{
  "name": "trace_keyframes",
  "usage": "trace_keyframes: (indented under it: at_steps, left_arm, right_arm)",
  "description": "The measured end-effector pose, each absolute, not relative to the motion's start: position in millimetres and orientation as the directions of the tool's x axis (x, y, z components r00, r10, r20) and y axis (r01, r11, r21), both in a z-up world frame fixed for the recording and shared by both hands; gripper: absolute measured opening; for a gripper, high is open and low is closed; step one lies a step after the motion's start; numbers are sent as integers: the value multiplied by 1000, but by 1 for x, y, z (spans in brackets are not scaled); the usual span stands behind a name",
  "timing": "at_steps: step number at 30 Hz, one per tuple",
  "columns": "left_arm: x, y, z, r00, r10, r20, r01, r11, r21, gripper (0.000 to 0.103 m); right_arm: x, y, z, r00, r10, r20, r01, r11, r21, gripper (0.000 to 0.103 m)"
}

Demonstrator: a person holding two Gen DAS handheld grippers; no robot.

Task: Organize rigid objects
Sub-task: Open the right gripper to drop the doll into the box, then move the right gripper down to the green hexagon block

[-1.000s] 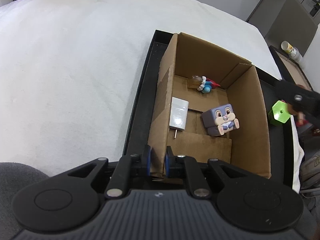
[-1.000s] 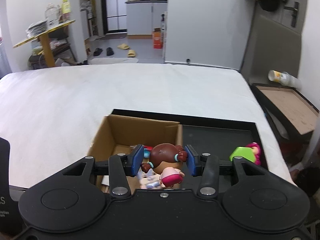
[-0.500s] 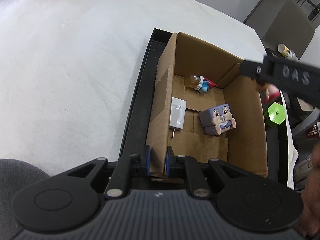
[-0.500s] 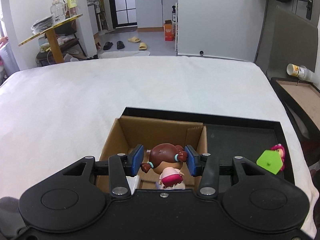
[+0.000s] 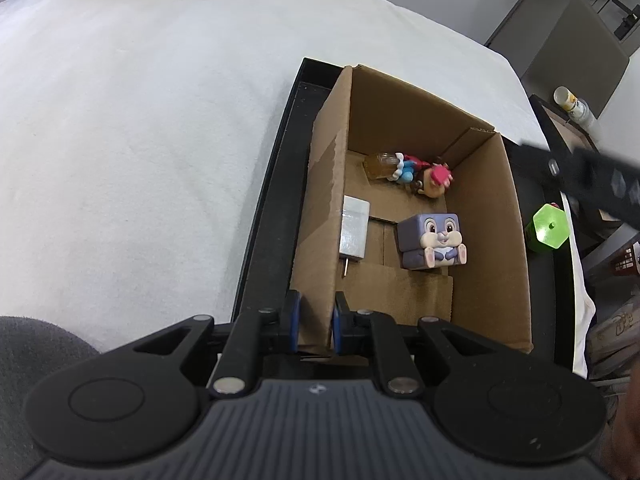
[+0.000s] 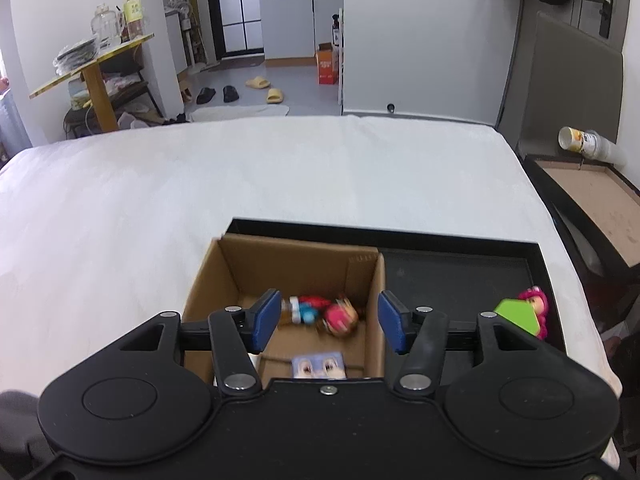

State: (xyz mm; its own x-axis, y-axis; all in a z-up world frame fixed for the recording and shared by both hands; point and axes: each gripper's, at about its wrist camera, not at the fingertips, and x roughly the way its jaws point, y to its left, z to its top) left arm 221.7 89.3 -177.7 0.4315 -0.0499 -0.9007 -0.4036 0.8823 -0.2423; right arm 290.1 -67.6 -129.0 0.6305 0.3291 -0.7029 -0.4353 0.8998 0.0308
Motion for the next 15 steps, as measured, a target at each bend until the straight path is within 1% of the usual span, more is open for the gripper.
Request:
trace_keyframes:
  at_steps: [11,15]
  left_arm:
    - [219,86,-176,439,-36,-898,-411,880,-236,14]
    - [219,87,-175,436,-36,-899,-416,878,-237,14]
  right_arm:
    - [275,-93,-126,623,306,-720,-410,911,33,57]
    - [271,-102,-124,635,296,-714,-395,918,29,61]
